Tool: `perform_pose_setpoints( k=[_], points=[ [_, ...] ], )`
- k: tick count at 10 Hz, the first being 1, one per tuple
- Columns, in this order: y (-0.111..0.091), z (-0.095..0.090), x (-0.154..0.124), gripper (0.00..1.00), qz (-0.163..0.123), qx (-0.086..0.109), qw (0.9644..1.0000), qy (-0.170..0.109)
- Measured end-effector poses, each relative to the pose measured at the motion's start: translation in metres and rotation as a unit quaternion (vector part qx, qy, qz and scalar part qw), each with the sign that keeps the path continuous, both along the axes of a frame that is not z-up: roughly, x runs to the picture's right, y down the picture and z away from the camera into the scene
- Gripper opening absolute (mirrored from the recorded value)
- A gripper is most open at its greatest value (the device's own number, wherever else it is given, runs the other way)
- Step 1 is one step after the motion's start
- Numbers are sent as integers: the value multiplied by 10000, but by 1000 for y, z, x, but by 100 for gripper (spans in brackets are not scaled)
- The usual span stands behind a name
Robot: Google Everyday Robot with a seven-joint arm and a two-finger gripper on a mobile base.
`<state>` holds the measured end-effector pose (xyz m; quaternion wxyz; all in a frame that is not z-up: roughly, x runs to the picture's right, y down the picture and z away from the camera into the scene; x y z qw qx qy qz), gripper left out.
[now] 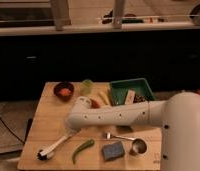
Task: Wipe table surface with brush
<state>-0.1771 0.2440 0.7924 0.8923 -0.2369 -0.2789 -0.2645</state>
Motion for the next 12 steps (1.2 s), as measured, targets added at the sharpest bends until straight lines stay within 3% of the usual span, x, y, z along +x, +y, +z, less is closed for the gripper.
perform_pose_setpoints(
  k=[2, 3, 9, 12],
  points=[
    [3, -2, -8, 77, -13, -49, 10000, -58],
    [4, -5, -10, 80, -12, -60, 10000, -72],
    [6, -16, -14, 80, 11, -29, 10000, -81],
    [11, -11, -22, 80, 15, -157, 9998, -145]
  ],
)
